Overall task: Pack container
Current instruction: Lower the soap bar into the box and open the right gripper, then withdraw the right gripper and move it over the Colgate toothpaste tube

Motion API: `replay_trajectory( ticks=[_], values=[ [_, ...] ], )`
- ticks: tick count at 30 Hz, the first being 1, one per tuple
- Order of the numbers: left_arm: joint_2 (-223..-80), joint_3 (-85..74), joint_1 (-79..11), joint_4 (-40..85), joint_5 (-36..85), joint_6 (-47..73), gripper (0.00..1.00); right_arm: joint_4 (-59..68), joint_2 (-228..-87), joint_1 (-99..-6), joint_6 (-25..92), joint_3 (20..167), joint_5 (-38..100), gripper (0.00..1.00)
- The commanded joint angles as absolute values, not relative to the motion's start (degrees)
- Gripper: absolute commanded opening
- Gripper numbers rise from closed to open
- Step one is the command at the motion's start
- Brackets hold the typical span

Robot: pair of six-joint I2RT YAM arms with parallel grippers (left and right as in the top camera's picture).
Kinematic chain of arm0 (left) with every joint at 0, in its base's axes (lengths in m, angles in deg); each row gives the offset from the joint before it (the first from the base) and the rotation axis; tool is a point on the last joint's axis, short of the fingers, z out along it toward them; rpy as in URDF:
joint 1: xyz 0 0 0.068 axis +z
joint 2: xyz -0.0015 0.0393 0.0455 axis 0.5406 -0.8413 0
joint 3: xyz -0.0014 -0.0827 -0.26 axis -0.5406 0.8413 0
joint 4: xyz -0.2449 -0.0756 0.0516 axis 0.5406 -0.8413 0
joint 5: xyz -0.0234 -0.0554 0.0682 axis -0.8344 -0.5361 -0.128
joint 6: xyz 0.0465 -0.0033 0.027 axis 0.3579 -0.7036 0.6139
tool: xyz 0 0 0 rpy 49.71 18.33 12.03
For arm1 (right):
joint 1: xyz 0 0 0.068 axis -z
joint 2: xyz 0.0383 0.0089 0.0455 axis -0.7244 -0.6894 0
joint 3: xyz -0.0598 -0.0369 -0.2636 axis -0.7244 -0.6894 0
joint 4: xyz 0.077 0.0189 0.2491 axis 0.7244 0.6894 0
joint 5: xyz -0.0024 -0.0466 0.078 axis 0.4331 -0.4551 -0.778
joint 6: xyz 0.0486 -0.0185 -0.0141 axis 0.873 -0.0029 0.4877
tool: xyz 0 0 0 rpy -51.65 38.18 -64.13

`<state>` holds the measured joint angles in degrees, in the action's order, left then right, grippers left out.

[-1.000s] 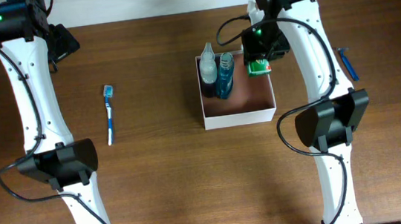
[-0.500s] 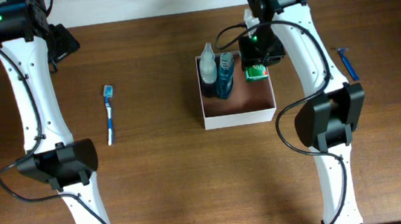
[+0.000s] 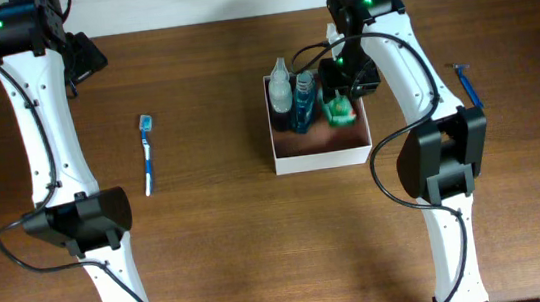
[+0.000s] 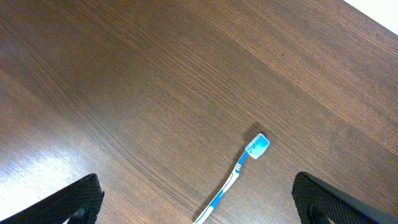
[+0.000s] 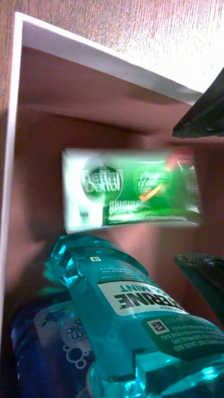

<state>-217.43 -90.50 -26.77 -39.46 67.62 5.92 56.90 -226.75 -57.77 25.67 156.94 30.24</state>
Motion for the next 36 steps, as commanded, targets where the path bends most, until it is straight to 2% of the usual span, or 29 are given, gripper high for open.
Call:
replay_trajectory(
  ticks=[1,9,10,17,20,24,25,31,36],
  values=[
    [-216.03,-90.32,-26.66,-39.61,67.44,5.27,1.0,56.62,-225.99,-58.41,25.97,156.29,30.74,0.55],
    [-216.03,-90.32,-26.7,-39.61,67.44,5.27,0.99,56.46,-225.96,-58.27,25.95,156.64,30.76,0.56],
    [-216.03,-90.32,-26.66,-39.61,67.44,5.27,0.99,56.46,-225.96,-58.19,25.95,156.99,30.74,0.59],
    [-216.03,-90.32,-26.66,-39.61,67.44,5.27,0.99,58.5,-224.76,-56.42,25.95,164.07,30.74,0.62],
    [-216.03,-90.32,-26.66,-39.61,67.44,5.27,0.99,61.21,-223.65,-54.43,25.93,170.08,30.76,0.7],
    [-216.03,-90.32,-26.66,-39.61,67.44,5.27,0.99,66.96,-223.06,-49.33,25.82,179.89,30.76,0.91],
    [-216.03,-90.32,-26.66,-39.61,67.44,5.27,0.99,68.79,-223.06,-47.76,25.71,182.14,30.85,0.99],
    [-216.03,-90.32,-26.66,-39.61,67.44,5.27,1.0,69.03,-220.28,-38.62,25.41,184.0,29.1,0.99],
    [-216.03,-90.32,-26.66,-39.61,67.44,5.27,0.99,69.03,-213.88,-33.34,18.35,177.92,27.64,0.99]
  ],
)
